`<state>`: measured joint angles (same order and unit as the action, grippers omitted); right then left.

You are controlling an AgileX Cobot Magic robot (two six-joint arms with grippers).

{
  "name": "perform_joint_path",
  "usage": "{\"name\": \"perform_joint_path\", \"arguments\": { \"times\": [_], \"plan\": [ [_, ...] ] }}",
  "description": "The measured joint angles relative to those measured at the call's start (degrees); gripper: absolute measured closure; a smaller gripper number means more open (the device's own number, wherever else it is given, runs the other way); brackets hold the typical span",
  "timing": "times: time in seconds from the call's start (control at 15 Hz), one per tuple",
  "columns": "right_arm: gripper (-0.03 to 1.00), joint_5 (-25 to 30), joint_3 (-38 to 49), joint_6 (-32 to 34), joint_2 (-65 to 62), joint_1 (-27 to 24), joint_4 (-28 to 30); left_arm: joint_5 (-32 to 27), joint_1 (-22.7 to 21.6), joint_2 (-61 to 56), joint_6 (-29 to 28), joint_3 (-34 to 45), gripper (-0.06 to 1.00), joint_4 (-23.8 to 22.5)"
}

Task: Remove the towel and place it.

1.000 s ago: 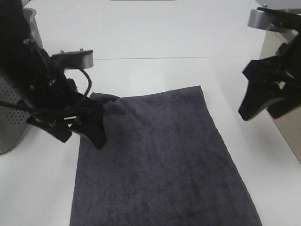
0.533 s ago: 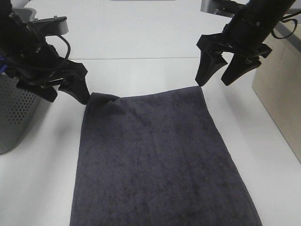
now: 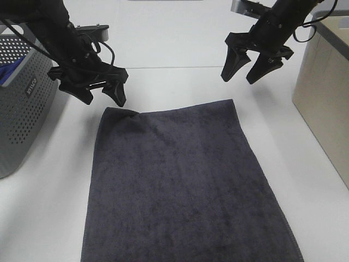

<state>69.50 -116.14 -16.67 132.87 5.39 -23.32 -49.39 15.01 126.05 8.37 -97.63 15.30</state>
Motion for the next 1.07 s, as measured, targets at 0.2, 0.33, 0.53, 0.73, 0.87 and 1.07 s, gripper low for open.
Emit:
{"name": "perform_joint_path", "arguments": {
  "times": [0.2,0.33,0.53,0.73,0.87,1.07],
  "plan": [
    [0.24,0.00,-4.98,0.00,6.99,0.00,-0.52,-1.49,-0.69,4.58,-0.17,-4.30,0.18,-0.06],
    [0.24,0.06,-7.85,0.00,10.03,0.00,-0.74,-1.26,-0.69,6.59,-0.17,-4.98,0.18,0.00],
    [0.24,0.06,-10.54,0.06,13.35,-0.40,-1.26,0.63,-0.69,8.54,-0.34,-5.21,0.18,2.01],
    [0.24,0.06,-10.60,0.40,15.13,-1.72,-1.20,2.18,-0.69,10.26,-0.34,-5.21,0.18,5.21],
    [0.24,0.06,-10.94,0.46,15.30,-3.27,-1.15,2.81,-0.69,10.49,-0.34,-5.33,0.18,5.90],
    [0.24,0.06,-11.00,0.52,15.41,-3.84,-1.20,3.44,-0.69,11.00,-0.34,-5.73,0.18,7.45]
  ]
}}
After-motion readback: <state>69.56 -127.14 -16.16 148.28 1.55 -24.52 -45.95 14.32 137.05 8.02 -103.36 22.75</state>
